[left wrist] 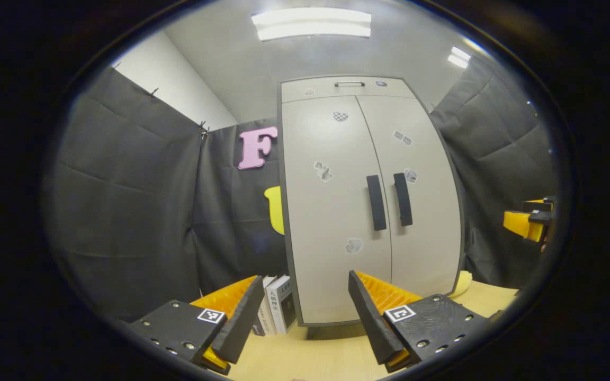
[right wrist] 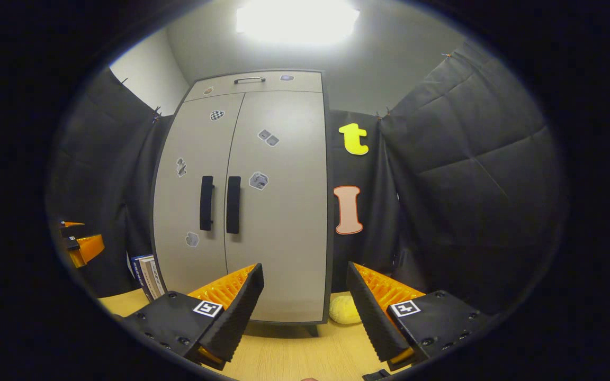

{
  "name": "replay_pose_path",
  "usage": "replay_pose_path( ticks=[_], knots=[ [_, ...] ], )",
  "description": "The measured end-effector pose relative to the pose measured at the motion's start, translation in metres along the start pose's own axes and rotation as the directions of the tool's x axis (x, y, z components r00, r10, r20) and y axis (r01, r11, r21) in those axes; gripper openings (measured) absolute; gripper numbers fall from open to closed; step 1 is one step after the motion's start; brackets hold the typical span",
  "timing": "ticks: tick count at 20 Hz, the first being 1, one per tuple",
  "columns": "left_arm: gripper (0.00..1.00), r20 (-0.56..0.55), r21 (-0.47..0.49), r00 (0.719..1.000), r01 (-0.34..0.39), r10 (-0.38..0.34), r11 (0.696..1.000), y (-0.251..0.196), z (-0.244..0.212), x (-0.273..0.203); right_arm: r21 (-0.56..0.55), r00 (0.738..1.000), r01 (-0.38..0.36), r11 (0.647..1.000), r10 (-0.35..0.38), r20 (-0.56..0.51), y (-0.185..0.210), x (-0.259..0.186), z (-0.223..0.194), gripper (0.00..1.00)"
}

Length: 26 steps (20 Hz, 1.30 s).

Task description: Open the right door of the double-door shoe cabinet with the right hand, and open the left door with the left hand.

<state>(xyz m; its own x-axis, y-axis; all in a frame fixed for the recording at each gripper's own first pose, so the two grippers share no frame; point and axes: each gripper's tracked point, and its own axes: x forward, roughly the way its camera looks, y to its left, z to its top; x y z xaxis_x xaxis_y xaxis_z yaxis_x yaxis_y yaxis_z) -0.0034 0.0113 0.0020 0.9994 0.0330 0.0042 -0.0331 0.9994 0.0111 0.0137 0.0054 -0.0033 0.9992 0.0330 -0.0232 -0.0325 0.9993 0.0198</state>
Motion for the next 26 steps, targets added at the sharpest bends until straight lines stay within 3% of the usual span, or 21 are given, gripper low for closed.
replay_pose_path(
  ticks=[9, 20, 26],
  knots=[
    [0.94, -0.011, 0.023, 0.998, -0.057, 0.057, 0.998, 0.023, -0.004, -0.01, 0.023, 0.999, -0.044, 0.999, 0.044, 0.008, 0.012, 0.033, 0.018, 0.99],
    [0.94, -0.037, 0.048, 0.984, -0.175, 0.177, 0.983, 0.069, -0.013, -0.037, 0.052, 0.985, -0.174, 0.983, 0.173, 0.027, 0.06, 0.082, 0.051, 0.99],
    [0.93, -0.06, 0.052, 0.97, -0.233, 0.236, 0.971, 0.091, -0.02, -0.05, 0.073, 0.979, -0.202, 0.977, 0.2, 0.035, 0.087, 0.114, 0.071, 0.99]
  ],
)
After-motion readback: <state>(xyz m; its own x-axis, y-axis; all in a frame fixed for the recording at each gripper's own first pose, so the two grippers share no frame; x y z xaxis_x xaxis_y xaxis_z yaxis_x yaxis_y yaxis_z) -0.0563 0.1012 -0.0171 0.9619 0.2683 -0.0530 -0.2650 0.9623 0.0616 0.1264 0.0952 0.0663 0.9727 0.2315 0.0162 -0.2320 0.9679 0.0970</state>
